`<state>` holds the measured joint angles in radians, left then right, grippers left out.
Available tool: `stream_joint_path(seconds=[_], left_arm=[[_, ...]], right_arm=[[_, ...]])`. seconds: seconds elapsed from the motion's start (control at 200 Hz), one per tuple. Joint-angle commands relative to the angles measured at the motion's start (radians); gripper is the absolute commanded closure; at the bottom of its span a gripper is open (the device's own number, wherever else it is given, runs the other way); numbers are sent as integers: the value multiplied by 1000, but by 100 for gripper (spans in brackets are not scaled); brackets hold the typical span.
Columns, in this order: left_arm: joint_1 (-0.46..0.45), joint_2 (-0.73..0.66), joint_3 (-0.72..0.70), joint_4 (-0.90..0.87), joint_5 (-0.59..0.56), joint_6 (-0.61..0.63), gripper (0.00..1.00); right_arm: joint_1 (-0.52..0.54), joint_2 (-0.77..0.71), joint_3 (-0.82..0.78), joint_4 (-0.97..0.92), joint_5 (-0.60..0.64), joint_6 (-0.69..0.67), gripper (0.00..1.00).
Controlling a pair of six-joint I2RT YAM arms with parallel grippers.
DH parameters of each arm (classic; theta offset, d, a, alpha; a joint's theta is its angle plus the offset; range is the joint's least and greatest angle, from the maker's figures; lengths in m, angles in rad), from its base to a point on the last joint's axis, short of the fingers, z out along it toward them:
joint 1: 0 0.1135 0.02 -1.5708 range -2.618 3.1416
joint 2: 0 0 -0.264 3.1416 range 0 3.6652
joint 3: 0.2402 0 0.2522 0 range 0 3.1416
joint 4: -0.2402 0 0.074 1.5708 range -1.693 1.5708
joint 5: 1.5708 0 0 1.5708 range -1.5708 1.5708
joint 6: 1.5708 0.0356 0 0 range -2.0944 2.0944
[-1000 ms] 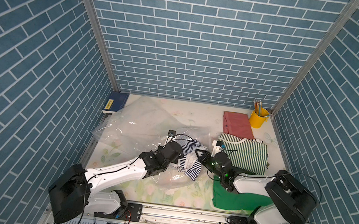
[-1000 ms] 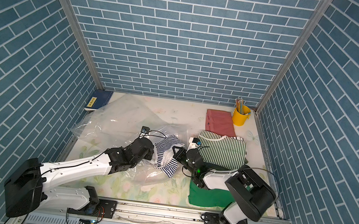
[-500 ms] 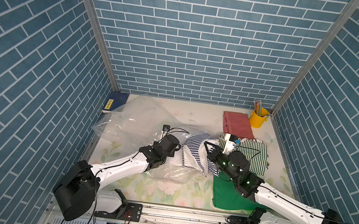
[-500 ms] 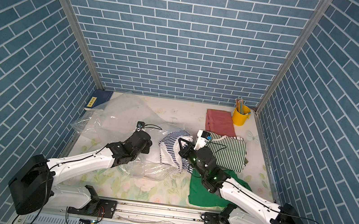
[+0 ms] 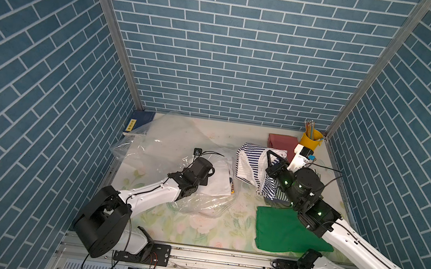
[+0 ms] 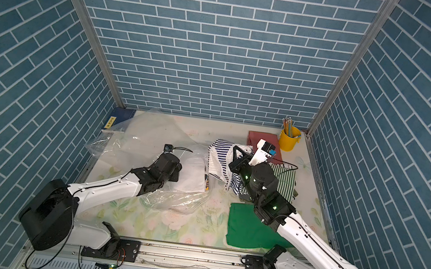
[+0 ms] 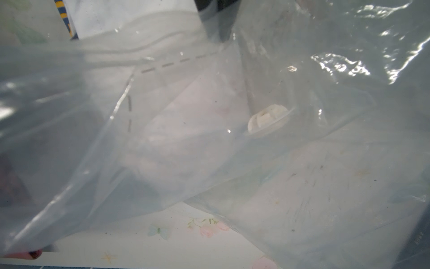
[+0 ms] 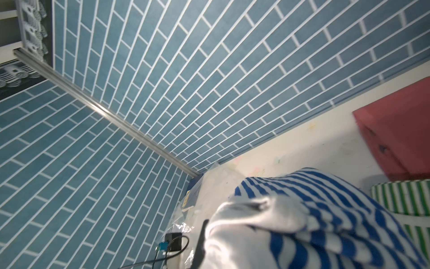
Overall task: Take the tank top out of the vacuum bag
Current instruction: Place the tank top at the center of the board.
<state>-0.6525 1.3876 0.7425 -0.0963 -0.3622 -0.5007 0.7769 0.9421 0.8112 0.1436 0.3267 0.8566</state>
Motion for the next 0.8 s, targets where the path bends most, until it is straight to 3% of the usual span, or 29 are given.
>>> stream_joint_path(seconds=[0.0,0.315,0.475,0.63,0.7,0.795], left_arm=[[9,13,7,13,11,8,100],[9,64,34,29,43,10,100],[8,80,44,43,55,14,100],[8,87,42,47,67,10,100],[9,87,40,49,70,10,100],[9,88,38,50,74,10,100]], right_arm=[[-37,18,29,-19,61,-35,100],[-177,26,-65,96,175,88,100],[-209,-69,-213,20,316,211,100],[-230,-197,-374,-109,328,295,100],[-231,-256,-418,-192,316,317,84],[-238,-325,-448,-285,276,303,45]])
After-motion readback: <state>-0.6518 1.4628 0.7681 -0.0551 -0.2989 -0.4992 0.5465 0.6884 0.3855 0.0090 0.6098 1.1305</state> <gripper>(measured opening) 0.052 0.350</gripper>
